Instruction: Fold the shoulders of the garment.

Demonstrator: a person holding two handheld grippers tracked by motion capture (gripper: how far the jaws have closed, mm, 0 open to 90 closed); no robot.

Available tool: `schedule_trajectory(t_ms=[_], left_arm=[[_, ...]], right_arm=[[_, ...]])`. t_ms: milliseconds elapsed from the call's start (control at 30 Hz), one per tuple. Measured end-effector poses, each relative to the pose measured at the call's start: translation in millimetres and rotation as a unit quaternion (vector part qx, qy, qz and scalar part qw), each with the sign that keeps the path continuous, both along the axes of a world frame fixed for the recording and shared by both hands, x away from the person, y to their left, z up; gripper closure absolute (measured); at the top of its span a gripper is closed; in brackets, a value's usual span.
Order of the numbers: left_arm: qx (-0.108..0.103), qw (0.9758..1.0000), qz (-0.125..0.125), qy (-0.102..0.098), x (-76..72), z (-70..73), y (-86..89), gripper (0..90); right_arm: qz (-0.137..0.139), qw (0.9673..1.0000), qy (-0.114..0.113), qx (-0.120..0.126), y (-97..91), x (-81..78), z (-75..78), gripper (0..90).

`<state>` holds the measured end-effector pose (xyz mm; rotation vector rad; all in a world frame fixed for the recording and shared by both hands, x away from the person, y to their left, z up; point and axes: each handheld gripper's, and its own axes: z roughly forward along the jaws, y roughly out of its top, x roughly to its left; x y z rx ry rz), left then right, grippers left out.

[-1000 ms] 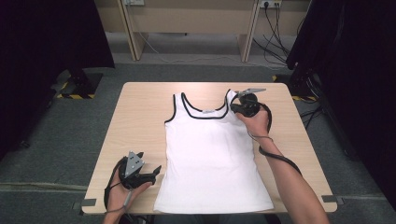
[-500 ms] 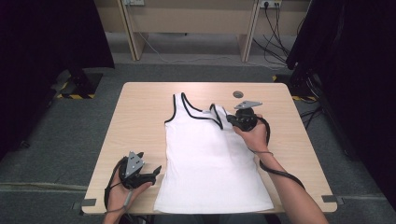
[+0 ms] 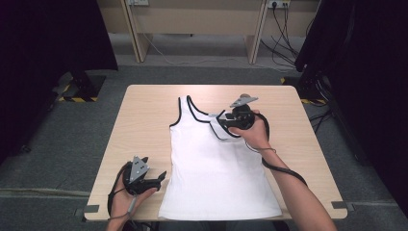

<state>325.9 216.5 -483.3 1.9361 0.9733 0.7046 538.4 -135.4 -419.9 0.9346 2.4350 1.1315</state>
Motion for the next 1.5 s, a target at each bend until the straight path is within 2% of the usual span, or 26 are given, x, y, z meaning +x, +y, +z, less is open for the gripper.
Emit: schedule_trajectory(t_ms=[67,200,267,400,467,567,700,733,767,867,1033,1400,1500], left_arm=[[0.0,1.0,-0.001,0.0,-0.2,0.0,-0.1,15.1],[0.001,1.0,-0.001,-0.002,-0.6,0.0,-0.5,15.1],[0.001,1.0,-0.002,-0.001,-0.5,-0.1,-0.5,15.1],[0.0,1.0,-0.002,-0.001,-0.4,0.0,0.0,15.1],[0.001,1.0,-0.002,-0.001,-0.4,0.0,-0.4,15.1],[0.003,1.0,-0.003,-0.002,-0.6,0.0,-0.6,15.1],[0.001,1.0,-0.002,0.0,-0.1,-0.1,-0.6,15.1],[0.001,1.0,-0.002,0.0,-0.1,-0.1,-0.6,15.1],[0.002,1.0,-0.002,0.0,-0.2,-0.1,-0.7,15.1],[0.003,1.0,-0.002,-0.002,-0.5,-0.1,-0.7,15.1],[0.002,1.0,-0.001,0.0,0.1,-0.2,-0.7,15.1],[0.002,1.0,-0.001,-0.001,-0.4,0.0,-0.6,15.2],[0.001,1.0,-0.002,-0.002,-0.5,0.1,-0.2,15.2]], right_arm=[[0.011,0.9998,0.014,-0.005,6.7,10.0,-0.5,56.5],[0.011,0.9991,0.034,-0.022,15.4,26.3,-5.9,57.0],[0.017,0.9983,0.053,-0.019,17.5,31.7,-9.9,58.8],[0.031,0.9961,0.081,-0.016,19.5,34.2,-14.2,73.2],[0.029,0.9956,0.086,-0.022,19.3,34.8,-14.3,82.2],[0.03,0.9951,0.094,-0.011,17.2,34.4,-8.5,84.9],[0.021,0.997,0.073,0.018,11.5,32.7,8.7,85.0],[0.021,0.997,0.073,0.018,11.5,32.7,8.7,85.0],[0.011,0.998,0.055,0.029,8.0,32.3,20.6,85.1],[-0.001,0.9985,0.034,0.043,4.5,30.7,34.8,85.1],[-0.011,0.999,-0.006,0.044,-0.4,24.1,54.5,85.0],[-0.053,0.9968,-0.031,0.051,-11.5,28.6,70.0,85.0],[-0.05,0.997,-0.037,0.046,-11.1,24.8,70.5,85.0]])
